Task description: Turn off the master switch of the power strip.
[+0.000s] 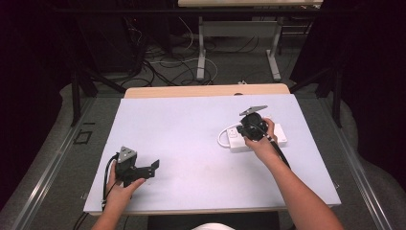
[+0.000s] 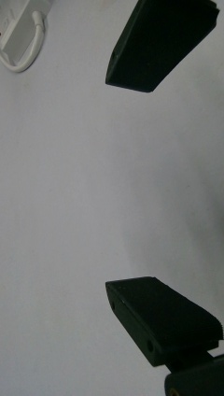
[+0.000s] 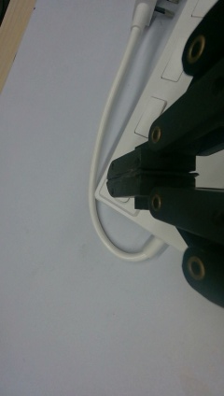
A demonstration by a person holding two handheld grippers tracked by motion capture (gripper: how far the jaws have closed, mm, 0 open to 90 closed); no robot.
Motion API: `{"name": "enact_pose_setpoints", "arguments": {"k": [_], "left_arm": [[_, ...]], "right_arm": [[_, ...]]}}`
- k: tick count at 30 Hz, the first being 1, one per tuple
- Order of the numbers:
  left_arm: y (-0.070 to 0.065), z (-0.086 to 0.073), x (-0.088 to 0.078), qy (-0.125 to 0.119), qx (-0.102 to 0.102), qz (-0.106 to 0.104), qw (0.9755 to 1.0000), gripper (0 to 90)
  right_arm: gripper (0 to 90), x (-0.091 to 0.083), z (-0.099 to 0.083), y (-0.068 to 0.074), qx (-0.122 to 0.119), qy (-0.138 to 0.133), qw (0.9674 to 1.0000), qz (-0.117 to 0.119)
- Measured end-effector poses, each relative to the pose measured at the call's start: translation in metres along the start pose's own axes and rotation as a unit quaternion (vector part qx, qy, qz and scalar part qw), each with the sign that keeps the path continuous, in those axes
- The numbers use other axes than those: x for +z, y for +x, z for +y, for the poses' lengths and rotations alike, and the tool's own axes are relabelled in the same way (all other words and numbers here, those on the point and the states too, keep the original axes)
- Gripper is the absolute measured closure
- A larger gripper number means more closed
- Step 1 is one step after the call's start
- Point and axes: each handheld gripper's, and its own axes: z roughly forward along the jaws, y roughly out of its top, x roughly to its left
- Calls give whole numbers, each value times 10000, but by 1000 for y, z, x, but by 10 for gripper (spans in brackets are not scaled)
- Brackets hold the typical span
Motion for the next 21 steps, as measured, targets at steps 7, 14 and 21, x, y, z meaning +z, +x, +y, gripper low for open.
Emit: {"name": "enact_pose_setpoints", "arguments": {"k": [7,14,21], "left_arm": [[0,0,0,19,9,-4,10000,35],[1,0,0,32,37,-6,10000,35],[1,0,0,53,29,-12,10000,35]], "right_arm": [[900,10,8,4,-89,155,9998,35],[900,20,15,11,-260,309,9992,57],[900,29,18,13,-217,556,9982,0]]}}
